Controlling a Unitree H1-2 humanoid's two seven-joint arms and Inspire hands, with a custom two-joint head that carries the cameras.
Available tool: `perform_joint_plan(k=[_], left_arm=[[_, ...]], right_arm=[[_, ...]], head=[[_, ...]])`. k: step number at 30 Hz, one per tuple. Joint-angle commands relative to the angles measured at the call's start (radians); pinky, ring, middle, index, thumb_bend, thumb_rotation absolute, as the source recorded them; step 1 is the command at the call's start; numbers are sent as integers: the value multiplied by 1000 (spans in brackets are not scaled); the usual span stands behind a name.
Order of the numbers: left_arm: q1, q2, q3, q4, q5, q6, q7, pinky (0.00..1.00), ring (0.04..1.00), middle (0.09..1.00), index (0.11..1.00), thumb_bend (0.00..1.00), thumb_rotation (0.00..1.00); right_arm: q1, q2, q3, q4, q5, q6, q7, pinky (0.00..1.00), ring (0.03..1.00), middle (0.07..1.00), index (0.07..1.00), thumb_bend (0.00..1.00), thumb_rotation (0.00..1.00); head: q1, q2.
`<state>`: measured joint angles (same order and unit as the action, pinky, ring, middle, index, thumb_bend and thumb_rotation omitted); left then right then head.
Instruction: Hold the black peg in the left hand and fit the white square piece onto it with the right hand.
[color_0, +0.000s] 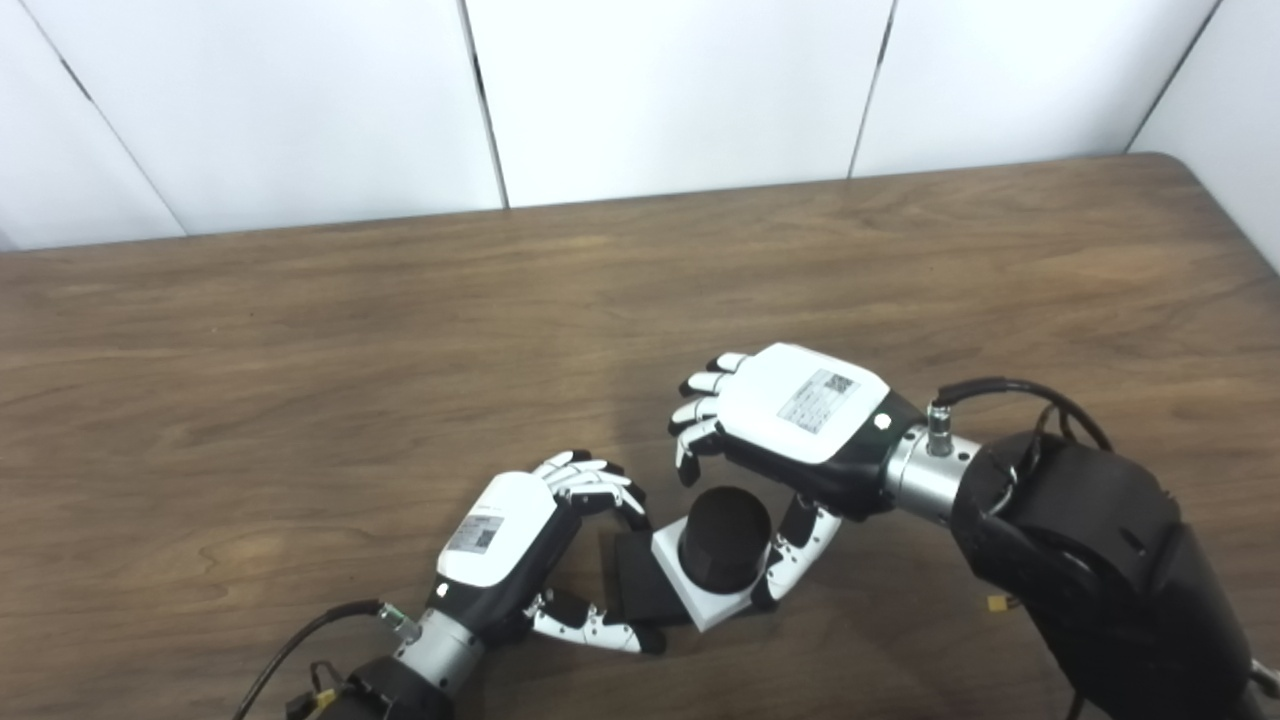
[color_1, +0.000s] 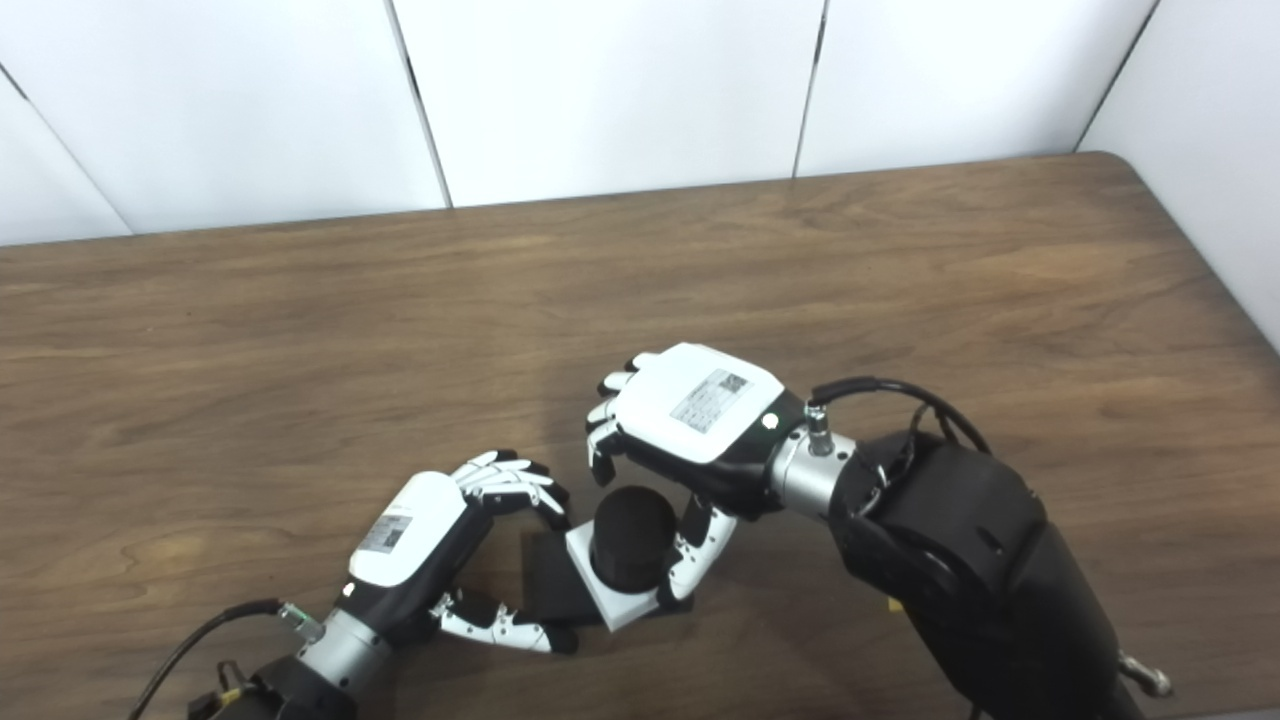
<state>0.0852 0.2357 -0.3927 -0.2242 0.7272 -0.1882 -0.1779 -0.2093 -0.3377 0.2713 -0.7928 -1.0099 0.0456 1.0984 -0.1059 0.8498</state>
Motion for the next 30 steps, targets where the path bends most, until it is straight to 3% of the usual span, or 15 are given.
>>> perform_joint_plan(k=[1,12,13,16,18,21,27,30], left_arm=[[-11,6,3,-19,1,-6,-1,914,821,739,482,522,50],[-3,1,9,-37,52,40,-4,875,802,731,491,522,72],[-2,1,10,-40,57,44,-4,865,798,734,574,715,177],[2,-5,14,-52,81,63,1,849,793,756,717,890,338],[6,-8,20,-56,85,72,5,853,798,779,786,945,411],[9,-11,29,-58,86,74,14,856,808,816,868,994,514],[23,-28,67,-92,54,104,4,853,813,857,939,1000,641],[33,-36,93,-138,21,147,-23,812,802,865,994,1000,690]], right_arm=[[-48,17,-27,-34,6,30,5,962,936,860,692,1000,428],[-84,40,-89,-56,16,60,51,923,933,872,726,1000,444],[-83,40,-92,-57,18,61,51,924,935,874,730,1000,447],[-80,40,-100,-63,14,65,62,926,940,876,735,1000,451],[-78,40,-104,-66,13,68,69,924,938,873,737,1000,454],[-75,41,-108,-67,11,73,70,925,939,872,741,1000,457],[-65,45,-118,-64,12,69,46,904,920,861,723,1000,458],[-59,46,-127,-64,11,73,45,917,925,865,729,1000,461]], head=[[-1,1],[0,-2],[-1,-2],[-1,-2],[1,-2],[1,-3],[4,-4],[2,-5]])
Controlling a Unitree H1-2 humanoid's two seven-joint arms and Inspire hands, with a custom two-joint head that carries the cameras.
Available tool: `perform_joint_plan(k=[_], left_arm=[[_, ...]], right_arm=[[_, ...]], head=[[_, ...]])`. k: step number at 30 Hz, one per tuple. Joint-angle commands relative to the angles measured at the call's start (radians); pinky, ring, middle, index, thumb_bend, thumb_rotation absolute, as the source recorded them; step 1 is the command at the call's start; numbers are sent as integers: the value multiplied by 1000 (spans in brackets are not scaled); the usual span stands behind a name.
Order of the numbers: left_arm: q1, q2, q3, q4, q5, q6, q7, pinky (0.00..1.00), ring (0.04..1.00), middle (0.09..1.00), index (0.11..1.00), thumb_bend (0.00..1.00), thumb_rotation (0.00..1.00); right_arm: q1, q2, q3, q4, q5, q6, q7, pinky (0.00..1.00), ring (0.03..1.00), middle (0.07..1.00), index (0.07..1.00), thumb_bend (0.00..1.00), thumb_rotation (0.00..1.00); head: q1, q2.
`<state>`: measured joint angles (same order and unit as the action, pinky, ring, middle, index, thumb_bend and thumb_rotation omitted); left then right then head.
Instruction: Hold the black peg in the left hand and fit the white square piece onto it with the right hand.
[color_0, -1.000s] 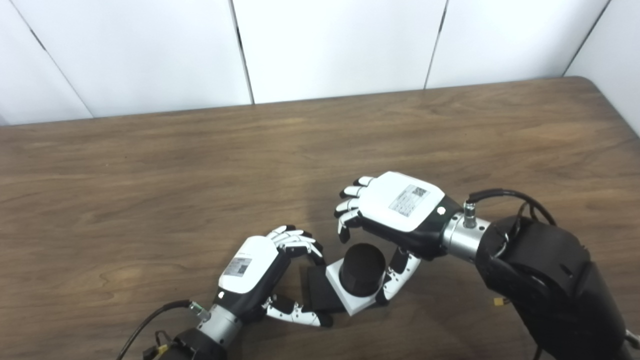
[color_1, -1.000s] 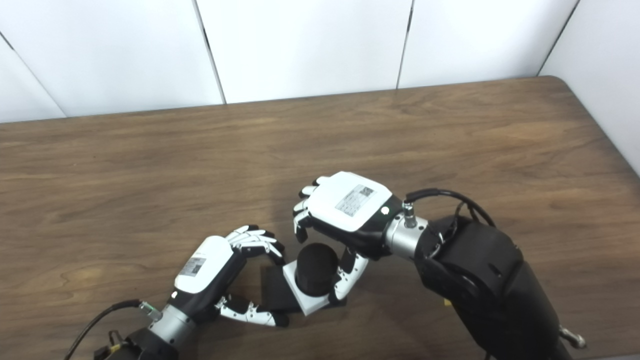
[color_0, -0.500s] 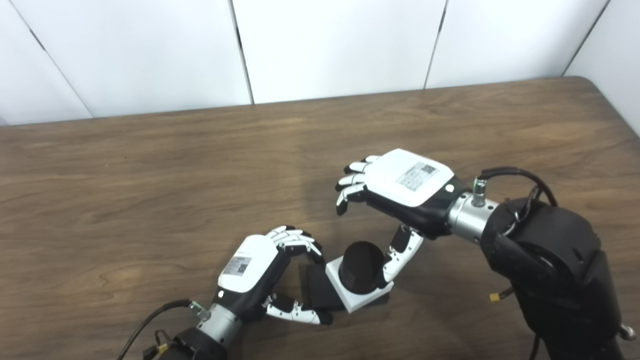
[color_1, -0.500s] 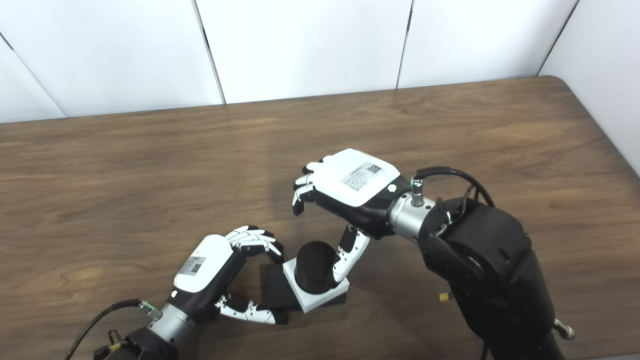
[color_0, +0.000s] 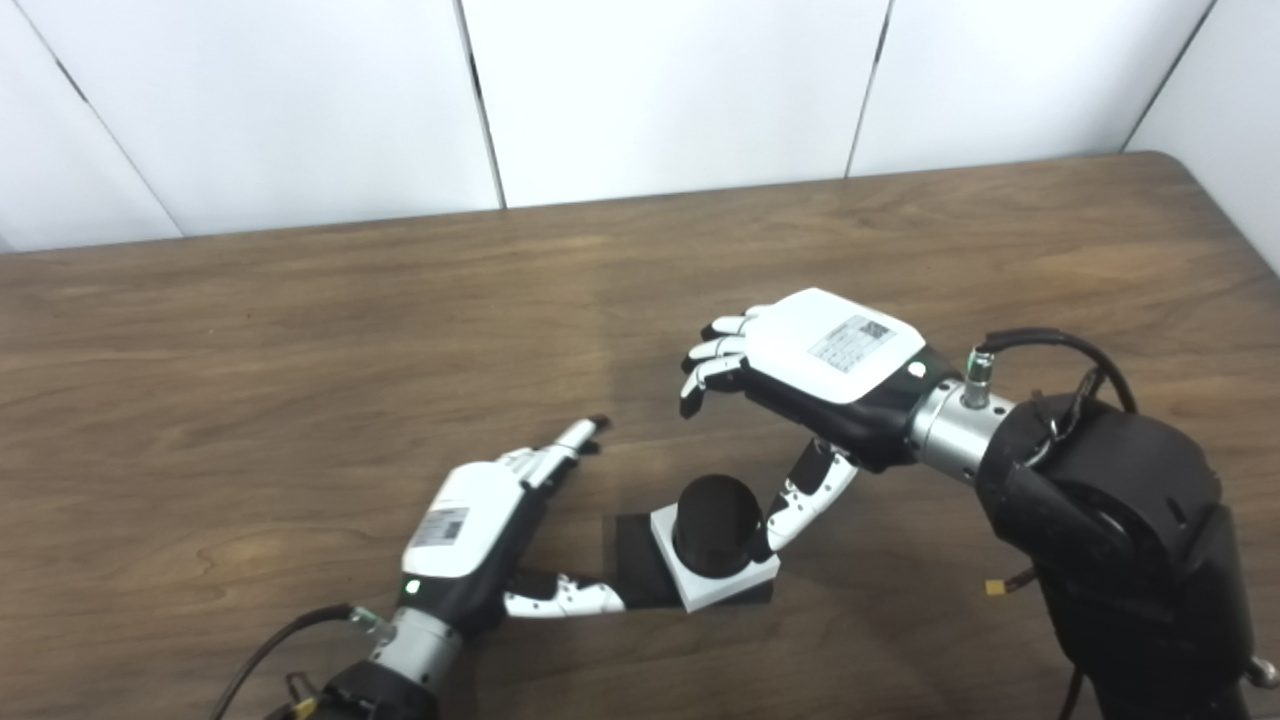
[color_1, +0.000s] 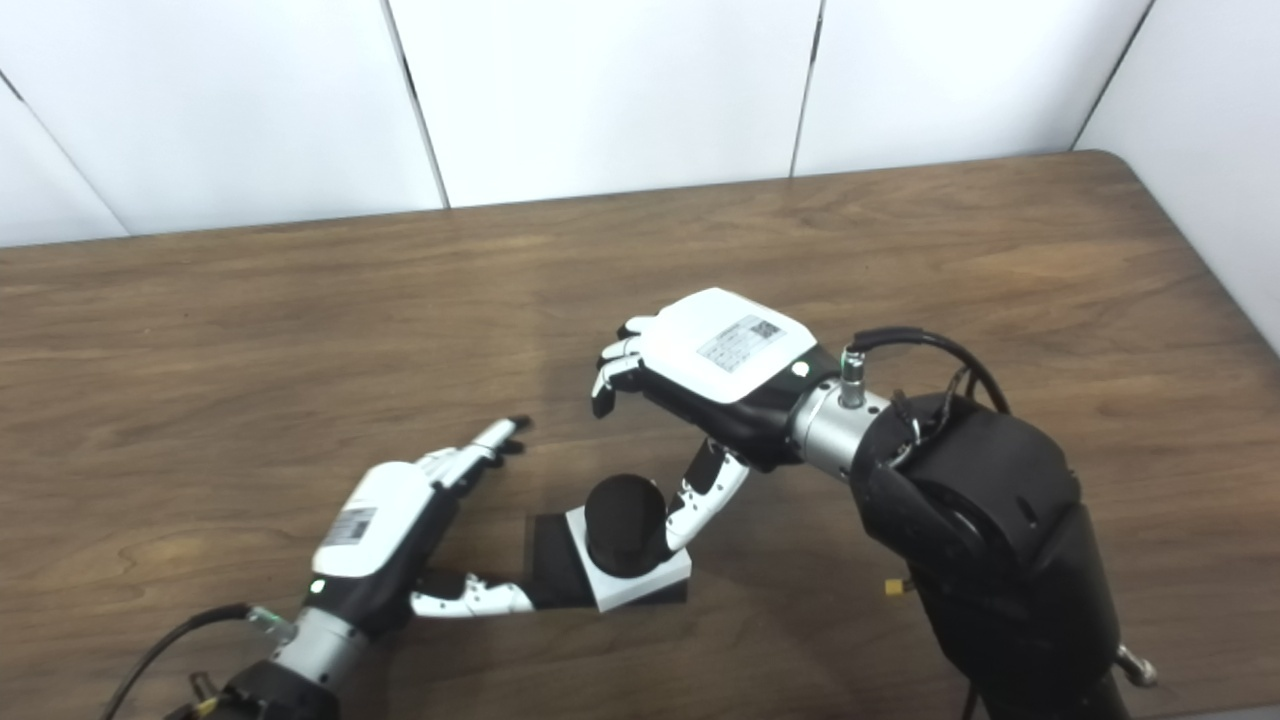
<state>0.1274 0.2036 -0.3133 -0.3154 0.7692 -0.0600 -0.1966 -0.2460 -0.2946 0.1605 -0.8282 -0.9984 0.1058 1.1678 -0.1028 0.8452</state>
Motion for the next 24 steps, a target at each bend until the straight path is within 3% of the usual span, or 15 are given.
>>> perform_joint_plan(k=[1,6,8,10,13,14,16,18,22,24], left_arm=[[-6,-6,20,-60,-34,34,-15,764,796,867,997,1000,698],[11,-10,83,-147,-145,135,-70,628,773,878,1000,1000,689],[28,-15,123,-173,-209,161,-67,672,803,888,1000,1000,690],[47,-27,160,-185,-270,170,-50,748,856,907,988,1000,707],[74,-45,229,-193,-420,185,-45,883,936,955,998,869,826],[83,-52,256,-193,-473,193,-39,908,936,955,996,754,882],[92,-64,301,-185,-551,204,-25,918,933,954,990,646,937],[96,-81,341,-168,-621,198,-5,921,931,937,974,624,934],[96,-151,416,-142,-753,213,85,910,890,896,928,657,858],[101,-159,417,-164,-769,250,119,934,914,920,938,646,935]], right_arm=[[-22,3,-19,-29,1,14,-25,920,926,867,732,1000,458],[16,13,-71,-14,71,70,-65,925,923,871,748,991,472],[54,16,-110,-2,127,111,-98,936,930,884,802,903,560],[94,30,-147,11,174,156,-139,931,935,902,864,815,732],[183,78,-224,66,332,180,-281,885,936,926,920,670,887],[222,98,-250,90,380,174,-338,842,940,944,941,638,943],[286,126,-275,126,437,153,-433,742,929,965,962,590,989],[341,154,-282,154,479,135,-516,808,936,976,981,545,998],[437,279,-326,195,654,176,-682,921,968,991,999,523,1000],[469,325,-345,213,752,194,-758,967,991,996,1000,551,1000]], head=[[-1,0],[-3,-1],[-2,-1],[1,-1],[1,-2],[-1,-3],[-5,-2],[-5,-2],[-6,3],[-11,5]])
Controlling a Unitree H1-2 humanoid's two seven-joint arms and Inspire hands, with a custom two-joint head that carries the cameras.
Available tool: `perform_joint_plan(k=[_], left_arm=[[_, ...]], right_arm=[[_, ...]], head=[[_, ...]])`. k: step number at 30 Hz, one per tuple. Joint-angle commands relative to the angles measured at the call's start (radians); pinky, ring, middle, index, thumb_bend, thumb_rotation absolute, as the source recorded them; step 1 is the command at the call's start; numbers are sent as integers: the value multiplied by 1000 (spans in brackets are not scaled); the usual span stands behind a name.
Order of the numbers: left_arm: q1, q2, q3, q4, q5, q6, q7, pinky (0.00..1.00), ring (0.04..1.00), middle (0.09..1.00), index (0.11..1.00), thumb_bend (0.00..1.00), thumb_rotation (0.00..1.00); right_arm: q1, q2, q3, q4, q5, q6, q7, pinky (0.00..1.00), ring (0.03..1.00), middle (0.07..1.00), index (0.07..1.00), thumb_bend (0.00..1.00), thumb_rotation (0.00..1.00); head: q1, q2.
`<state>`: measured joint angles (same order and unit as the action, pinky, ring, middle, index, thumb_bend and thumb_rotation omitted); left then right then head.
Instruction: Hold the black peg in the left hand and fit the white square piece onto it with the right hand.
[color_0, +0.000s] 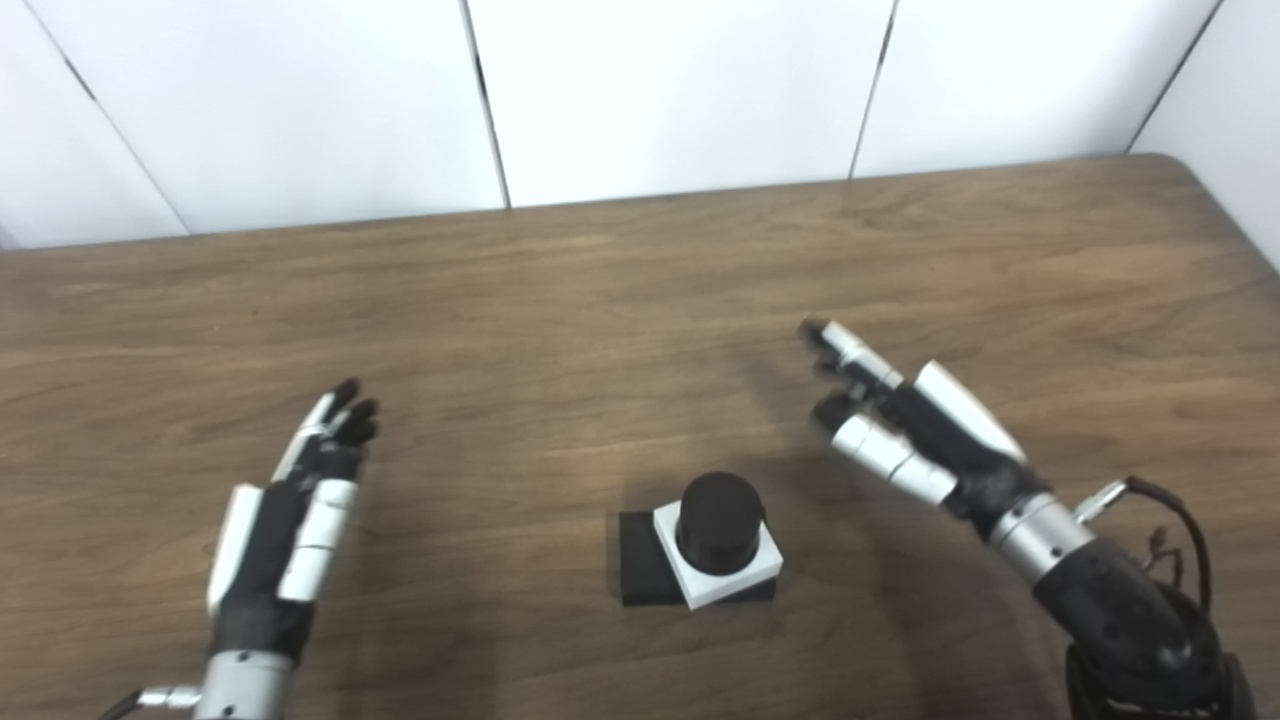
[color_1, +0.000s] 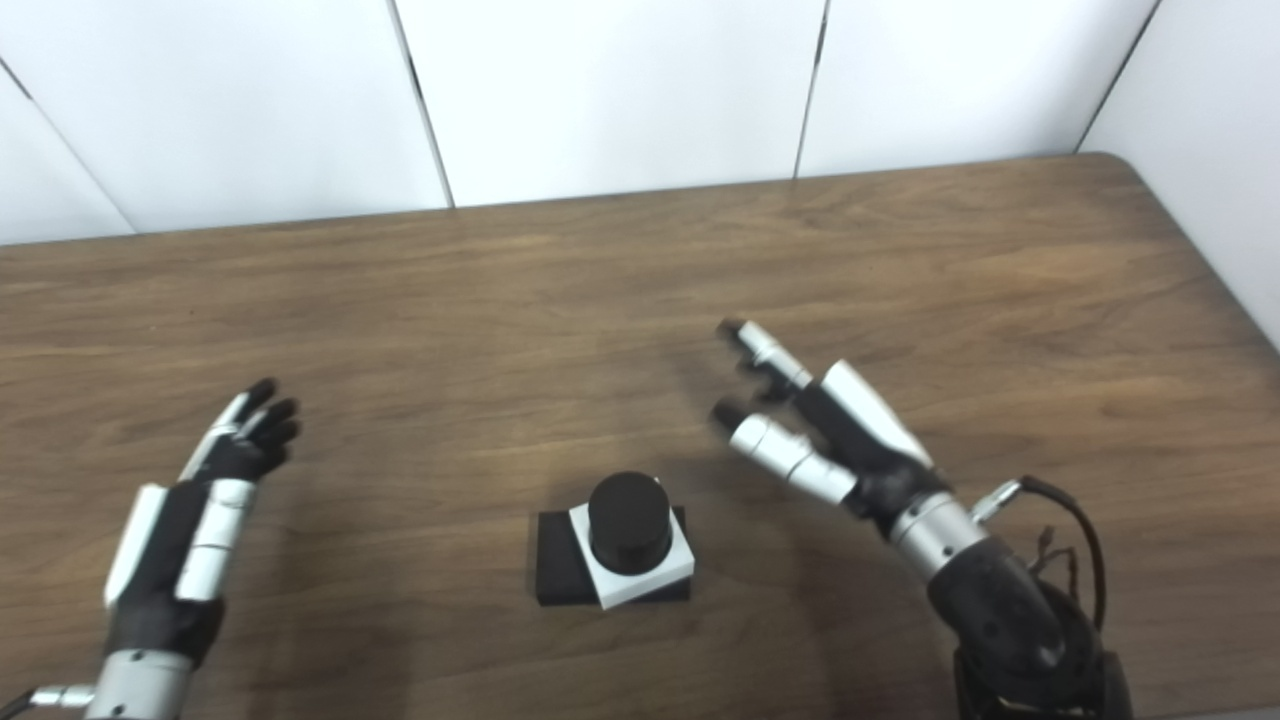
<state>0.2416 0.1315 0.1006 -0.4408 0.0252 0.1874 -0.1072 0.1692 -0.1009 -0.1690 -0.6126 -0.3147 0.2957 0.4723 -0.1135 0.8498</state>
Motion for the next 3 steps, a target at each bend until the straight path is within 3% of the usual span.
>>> perform_joint_plan(k=[1,3], left_arm=[[-10,-86,0,-52,-29,19,43,946,923,929,944,642,961],[3,-80,-7,-64,-35,22,63,970,963,965,976,614,990]], right_arm=[[70,146,-18,3,111,8,-100,978,995,996,1000,563,1000],[101,157,-10,2,168,12,-160,995,999,998,1000,573,1000]], head=[[-4,1],[-3,1]])
